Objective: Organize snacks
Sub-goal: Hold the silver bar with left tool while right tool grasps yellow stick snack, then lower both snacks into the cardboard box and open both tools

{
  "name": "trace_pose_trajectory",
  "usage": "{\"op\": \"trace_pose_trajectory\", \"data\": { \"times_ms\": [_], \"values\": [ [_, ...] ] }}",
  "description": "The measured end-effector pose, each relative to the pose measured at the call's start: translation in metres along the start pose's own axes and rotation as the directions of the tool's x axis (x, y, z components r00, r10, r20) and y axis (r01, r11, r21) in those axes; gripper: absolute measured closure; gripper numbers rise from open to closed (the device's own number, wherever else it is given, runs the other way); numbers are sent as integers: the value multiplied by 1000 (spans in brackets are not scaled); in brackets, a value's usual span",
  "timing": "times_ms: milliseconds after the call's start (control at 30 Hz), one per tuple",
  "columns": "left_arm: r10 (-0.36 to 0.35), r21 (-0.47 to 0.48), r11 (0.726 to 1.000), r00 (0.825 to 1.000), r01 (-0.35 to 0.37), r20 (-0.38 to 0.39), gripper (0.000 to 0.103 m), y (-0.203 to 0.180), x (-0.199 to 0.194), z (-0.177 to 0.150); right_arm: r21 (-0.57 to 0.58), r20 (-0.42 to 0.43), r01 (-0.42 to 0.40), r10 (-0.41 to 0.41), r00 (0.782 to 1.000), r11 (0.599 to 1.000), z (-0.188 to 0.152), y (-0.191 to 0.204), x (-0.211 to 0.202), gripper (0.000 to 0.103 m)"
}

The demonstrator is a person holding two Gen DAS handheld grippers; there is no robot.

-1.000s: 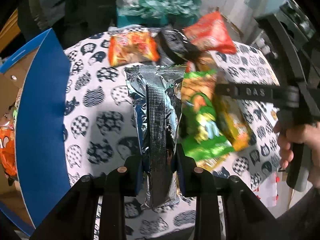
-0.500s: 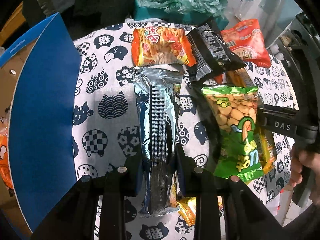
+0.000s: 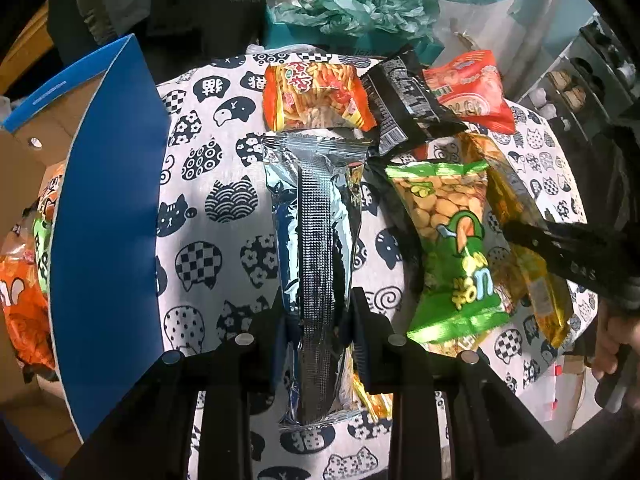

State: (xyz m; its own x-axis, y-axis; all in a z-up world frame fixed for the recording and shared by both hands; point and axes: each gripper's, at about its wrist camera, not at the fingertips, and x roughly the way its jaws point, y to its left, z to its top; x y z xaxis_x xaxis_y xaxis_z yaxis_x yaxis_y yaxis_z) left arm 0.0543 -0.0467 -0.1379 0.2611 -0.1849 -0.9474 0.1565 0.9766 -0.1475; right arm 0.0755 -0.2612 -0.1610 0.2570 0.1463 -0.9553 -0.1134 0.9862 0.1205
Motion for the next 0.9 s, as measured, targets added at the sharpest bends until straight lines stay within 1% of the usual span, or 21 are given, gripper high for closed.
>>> {"op": "trace_pose_trajectory", "data": {
  "times_ms": [233, 367, 567, 767, 900],
  "values": [
    [3, 28, 1000, 999, -4, 33, 75, -8, -20, -8, -12, 22, -15, 15, 1000, 1000, -30, 7, -31, 74],
    [3, 41, 999, 998, -5, 59, 75, -11, -37, -12, -22, 41, -29, 30, 999, 999, -39, 9, -49, 74],
    [-8, 42, 999, 996, 5, 89, 75, -8, -66, -15, -46, 84, -60, 64, 994, 997, -38, 23, -79, 74],
    [-5, 46, 999, 990, -1, 142, 75, -1, -102, -10, -103, 112, -102, 114, 987, 989, -26, 55, -97, 74],
    [13, 50, 998, 984, -23, 179, 75, 15, -128, -7, -137, 125, -131, 148, 981, 982, -15, 79, -105, 74]
  ]
}}
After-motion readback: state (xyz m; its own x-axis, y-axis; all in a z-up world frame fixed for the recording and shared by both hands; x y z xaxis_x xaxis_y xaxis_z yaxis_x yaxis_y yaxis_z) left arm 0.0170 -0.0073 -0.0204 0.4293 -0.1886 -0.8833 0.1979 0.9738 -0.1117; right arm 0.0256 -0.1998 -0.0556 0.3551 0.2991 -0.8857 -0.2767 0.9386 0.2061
